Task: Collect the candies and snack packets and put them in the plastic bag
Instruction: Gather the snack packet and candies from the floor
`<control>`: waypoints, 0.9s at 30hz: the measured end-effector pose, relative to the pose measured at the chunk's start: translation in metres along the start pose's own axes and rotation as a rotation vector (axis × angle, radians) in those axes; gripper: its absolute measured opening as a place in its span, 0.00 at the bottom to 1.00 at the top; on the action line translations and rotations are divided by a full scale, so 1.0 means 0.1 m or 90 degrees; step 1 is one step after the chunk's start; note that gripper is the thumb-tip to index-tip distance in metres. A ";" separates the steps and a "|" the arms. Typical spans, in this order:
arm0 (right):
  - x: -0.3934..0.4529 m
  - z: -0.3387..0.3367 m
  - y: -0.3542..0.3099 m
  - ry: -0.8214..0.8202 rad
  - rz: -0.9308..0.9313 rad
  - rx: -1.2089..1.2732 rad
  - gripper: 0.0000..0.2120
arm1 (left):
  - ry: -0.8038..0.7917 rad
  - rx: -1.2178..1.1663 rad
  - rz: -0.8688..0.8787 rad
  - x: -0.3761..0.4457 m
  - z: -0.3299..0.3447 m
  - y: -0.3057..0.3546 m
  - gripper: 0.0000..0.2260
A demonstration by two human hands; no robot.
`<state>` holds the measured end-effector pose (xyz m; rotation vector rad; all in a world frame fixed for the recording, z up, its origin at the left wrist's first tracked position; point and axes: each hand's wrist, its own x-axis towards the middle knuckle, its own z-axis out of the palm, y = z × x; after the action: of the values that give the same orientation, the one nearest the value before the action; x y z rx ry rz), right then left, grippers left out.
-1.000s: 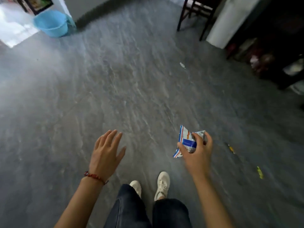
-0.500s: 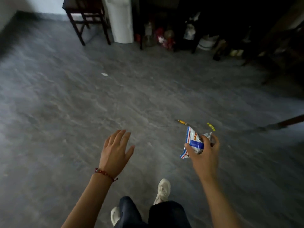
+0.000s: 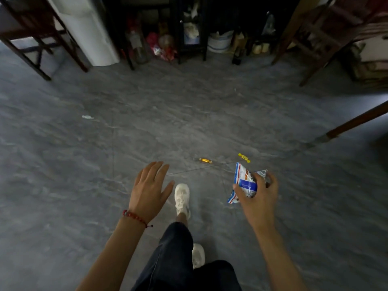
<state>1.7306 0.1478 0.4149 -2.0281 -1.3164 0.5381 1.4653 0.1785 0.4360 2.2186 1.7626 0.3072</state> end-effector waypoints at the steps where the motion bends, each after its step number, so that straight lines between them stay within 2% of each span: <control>1: 0.13 0.03 0.02 0.007 0.005 0.000 0.24 | -0.005 0.000 0.010 0.17 0.04 0.01 0.29; 11: 1.51 0.40 0.15 0.035 0.087 -0.006 0.26 | -0.050 0.005 0.095 2.00 0.39 0.06 0.28; 17: 2.06 0.49 0.45 0.043 0.118 -0.022 0.24 | -0.030 -0.004 0.114 2.63 0.83 0.22 0.24; 21: 2.32 0.71 0.94 0.039 0.105 -0.020 0.24 | -0.019 -0.006 0.096 2.83 1.49 0.21 0.23; 24: 2.43 1.06 1.43 0.024 0.102 -0.017 0.25 | -0.029 -0.001 0.077 2.92 2.19 0.11 0.22; 27: 2.46 1.50 1.95 0.005 0.102 -0.015 0.26 | -0.065 0.012 0.074 2.97 2.98 -0.05 0.24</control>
<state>1.8604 0.3612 0.1732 -2.1650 -1.1678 0.5882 1.6308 0.4405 0.1517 2.3120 1.5936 0.1985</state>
